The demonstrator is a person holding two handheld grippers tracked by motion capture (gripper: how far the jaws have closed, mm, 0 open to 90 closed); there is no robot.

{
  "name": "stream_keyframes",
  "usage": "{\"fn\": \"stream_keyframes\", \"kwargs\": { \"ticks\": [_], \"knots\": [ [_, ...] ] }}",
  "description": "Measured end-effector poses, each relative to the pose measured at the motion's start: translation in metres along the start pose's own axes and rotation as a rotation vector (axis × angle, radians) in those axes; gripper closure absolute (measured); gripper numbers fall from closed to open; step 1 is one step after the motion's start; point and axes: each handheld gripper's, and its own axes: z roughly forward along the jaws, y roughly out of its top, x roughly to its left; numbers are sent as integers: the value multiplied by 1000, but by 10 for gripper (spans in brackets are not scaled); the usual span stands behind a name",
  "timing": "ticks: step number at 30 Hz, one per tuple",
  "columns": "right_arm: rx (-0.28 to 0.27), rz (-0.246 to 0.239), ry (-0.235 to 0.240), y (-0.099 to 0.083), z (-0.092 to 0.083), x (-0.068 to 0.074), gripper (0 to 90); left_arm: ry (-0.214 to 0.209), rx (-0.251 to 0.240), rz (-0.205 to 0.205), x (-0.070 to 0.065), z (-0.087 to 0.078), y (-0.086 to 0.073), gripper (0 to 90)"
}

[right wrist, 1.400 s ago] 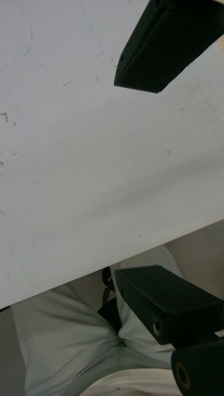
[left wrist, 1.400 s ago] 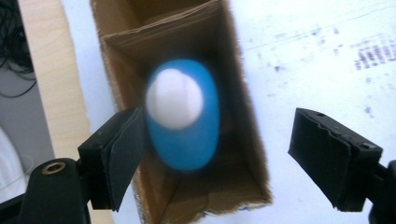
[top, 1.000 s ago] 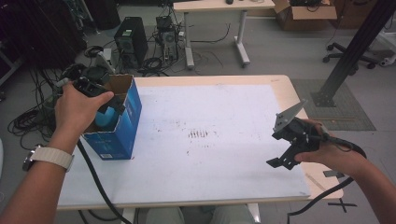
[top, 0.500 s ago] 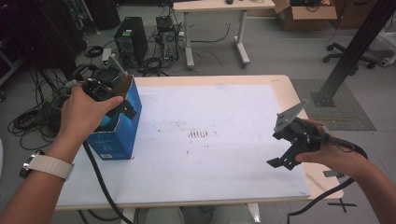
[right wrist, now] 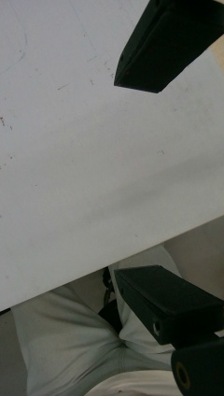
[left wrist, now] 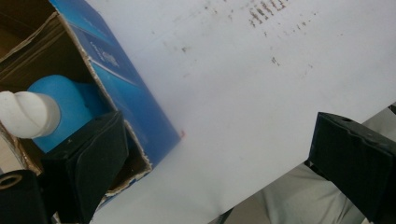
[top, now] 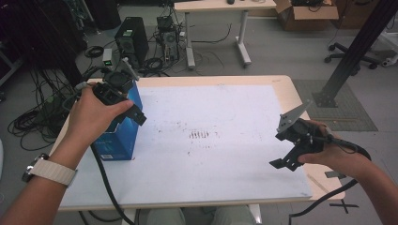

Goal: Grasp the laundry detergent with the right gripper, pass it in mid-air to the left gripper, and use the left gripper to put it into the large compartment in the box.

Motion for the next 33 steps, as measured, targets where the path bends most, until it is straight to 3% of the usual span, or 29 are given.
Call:
{"fn": "stream_keyframes", "kwargs": {
  "ticks": [18, 33],
  "knots": [
    [3, 7, -1, 3, -2, 0, 77, -51, -3, 146, -38, -3, 1, 47],
    [0, 3, -1, 6, -4, 1, 77, -82, 12, 218, -59, -1, 2, 49]
  ]
}}
